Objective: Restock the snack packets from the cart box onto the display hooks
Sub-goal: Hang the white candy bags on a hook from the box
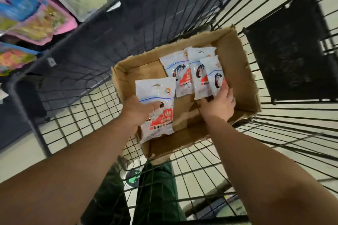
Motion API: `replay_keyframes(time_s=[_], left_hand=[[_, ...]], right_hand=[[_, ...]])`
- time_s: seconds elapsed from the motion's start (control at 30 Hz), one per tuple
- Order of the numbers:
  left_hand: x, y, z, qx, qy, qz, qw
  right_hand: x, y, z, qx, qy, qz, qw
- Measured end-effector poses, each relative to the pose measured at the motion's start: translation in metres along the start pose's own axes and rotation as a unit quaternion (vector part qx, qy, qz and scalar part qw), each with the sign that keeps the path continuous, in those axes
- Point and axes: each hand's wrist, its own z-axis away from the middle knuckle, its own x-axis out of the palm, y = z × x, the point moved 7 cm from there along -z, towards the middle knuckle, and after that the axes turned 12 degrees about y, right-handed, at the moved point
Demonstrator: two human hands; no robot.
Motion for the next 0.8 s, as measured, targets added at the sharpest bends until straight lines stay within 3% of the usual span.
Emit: replay_keyframes(time_s=[0.1, 0.3, 0.47, 0.57, 0.7, 0.8], left_hand=[[0.006, -0.007, -0.002, -0.008, 0.003, 0.006, 1.0], [0.012, -0.008, -0.004, -0.022, 0.013, 0.042, 0.999], [0.012, -0.006, -0.006, -0.031, 0.039, 0.035, 0.998], [0.012, -0.009, -0.012, -0.021, 0.039, 0.037, 0.998], [0.012, -0.013, -0.019, -0.023, 0.046, 0.04, 0.998], [0.014, -0.012, -0.021, -0.023, 0.046, 0.041, 0.998]], right_hand=[[0.018, 0.018, -0.01, 0.015, -0.07, 0.039, 0.997], [0.011, 0.017, 0.004, -0.043, -0.055, 0.024, 0.997], [0.012, -0.003, 0.027, -0.148, -0.061, 0.003, 0.987], [0.009, 0.004, -0.002, -0.012, -0.014, -0.089, 0.996], [0.032, 0.013, -0.024, 0.196, -0.126, -0.207, 0.95], [0.047, 0.015, -0.02, 0.259, -0.161, -0.281, 0.91]])
